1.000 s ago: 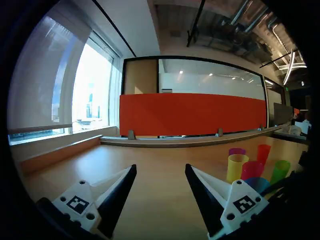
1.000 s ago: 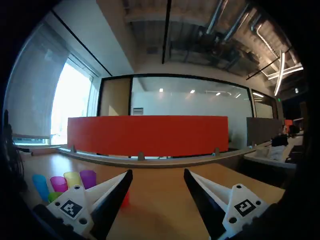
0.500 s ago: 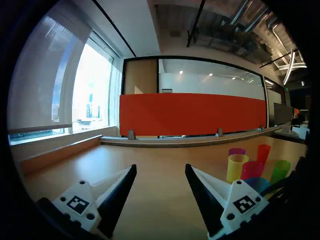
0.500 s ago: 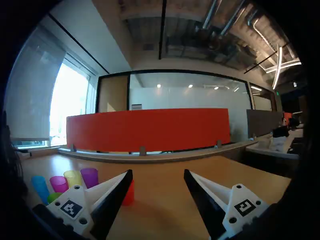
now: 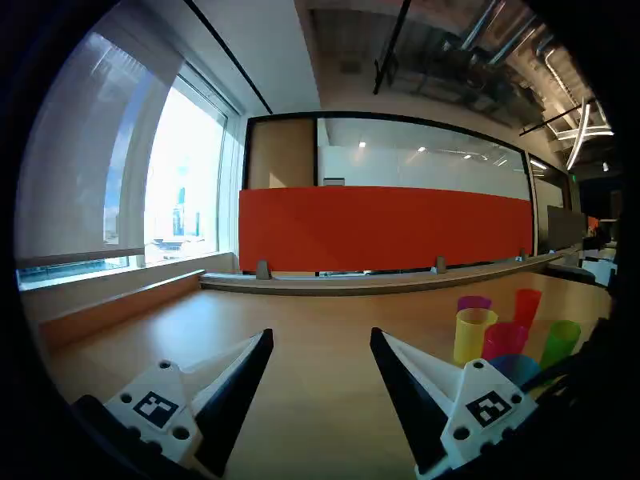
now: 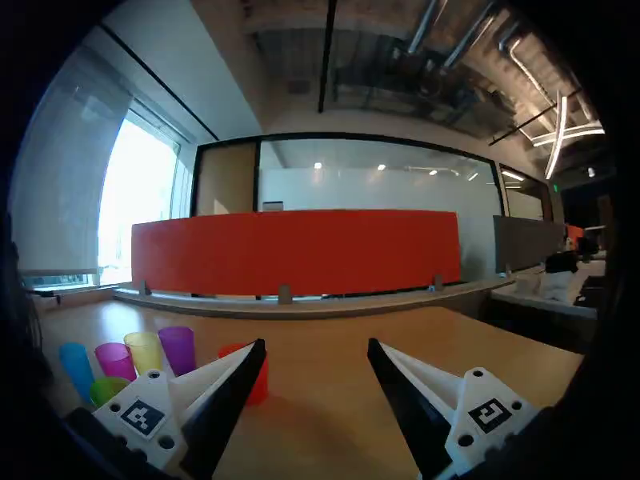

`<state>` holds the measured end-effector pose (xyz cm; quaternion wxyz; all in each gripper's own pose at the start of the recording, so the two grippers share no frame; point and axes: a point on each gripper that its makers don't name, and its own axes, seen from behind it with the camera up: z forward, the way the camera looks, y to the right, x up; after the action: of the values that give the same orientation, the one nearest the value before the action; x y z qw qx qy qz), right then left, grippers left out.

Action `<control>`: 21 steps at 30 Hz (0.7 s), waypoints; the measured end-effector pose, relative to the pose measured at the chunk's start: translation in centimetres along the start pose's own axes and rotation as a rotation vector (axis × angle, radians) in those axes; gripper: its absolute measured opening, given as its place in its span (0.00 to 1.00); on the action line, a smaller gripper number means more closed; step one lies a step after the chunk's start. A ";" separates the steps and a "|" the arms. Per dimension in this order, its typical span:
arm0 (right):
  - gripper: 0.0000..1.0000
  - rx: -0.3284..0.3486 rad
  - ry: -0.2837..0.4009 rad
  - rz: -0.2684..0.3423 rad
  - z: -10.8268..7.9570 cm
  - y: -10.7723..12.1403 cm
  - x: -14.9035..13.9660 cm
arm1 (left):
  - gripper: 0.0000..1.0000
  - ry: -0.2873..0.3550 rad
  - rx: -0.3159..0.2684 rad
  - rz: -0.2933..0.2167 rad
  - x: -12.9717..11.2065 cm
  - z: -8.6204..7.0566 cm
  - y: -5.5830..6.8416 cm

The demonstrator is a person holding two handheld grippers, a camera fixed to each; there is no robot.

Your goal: Pour water

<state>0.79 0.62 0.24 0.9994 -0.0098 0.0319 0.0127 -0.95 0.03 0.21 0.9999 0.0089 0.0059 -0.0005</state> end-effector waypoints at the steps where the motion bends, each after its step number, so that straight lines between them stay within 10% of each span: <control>1: 0.99 -0.001 -0.003 -0.002 0.0 0.0 -0.1 | 0.90 0.000 0.000 0.000 0.0 0.0 0.0; 21: 0.99 0.001 -0.045 -0.023 0.1 -0.6 -1.2 | 0.90 0.000 0.000 0.000 0.0 0.0 0.0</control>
<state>-0.42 0.03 0.47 0.9999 -0.0096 0.0095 0.0012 -0.92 0.00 0.20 0.9999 0.0089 0.0059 -0.0004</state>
